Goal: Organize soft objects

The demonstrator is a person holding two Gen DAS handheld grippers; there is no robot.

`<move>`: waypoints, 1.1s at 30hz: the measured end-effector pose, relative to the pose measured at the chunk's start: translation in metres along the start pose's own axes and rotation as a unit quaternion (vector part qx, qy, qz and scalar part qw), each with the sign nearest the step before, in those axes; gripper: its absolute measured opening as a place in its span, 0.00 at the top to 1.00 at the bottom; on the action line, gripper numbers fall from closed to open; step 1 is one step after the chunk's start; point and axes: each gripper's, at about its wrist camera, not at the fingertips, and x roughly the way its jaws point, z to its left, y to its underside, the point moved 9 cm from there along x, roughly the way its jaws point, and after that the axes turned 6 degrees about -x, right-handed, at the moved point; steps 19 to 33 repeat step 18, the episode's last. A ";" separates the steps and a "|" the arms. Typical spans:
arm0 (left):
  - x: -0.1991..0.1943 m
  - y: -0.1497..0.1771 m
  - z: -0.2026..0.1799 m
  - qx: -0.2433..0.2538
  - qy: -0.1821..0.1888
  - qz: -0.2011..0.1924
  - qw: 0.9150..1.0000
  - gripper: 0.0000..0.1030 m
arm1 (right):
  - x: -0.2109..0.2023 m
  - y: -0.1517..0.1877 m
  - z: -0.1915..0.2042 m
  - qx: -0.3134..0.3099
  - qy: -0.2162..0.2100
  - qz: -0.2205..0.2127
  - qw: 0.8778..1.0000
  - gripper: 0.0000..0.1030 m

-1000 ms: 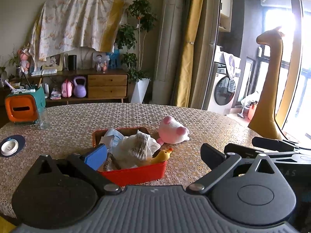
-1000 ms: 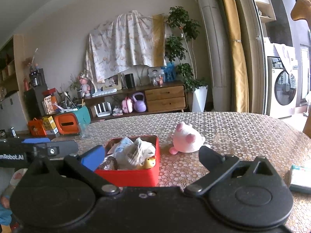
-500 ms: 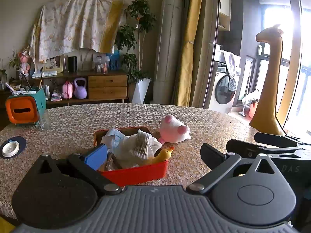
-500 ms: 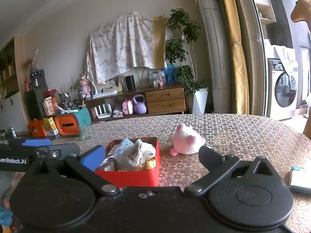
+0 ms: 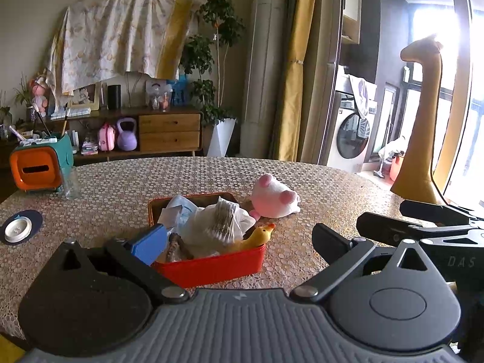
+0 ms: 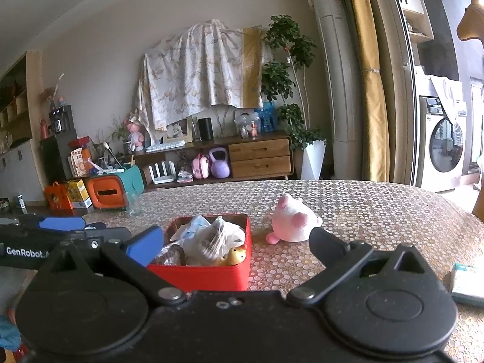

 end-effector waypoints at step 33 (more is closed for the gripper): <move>0.004 0.003 0.001 -0.005 0.000 0.009 1.000 0.00 | 0.002 0.002 -0.001 0.006 -0.003 0.004 1.000 0.00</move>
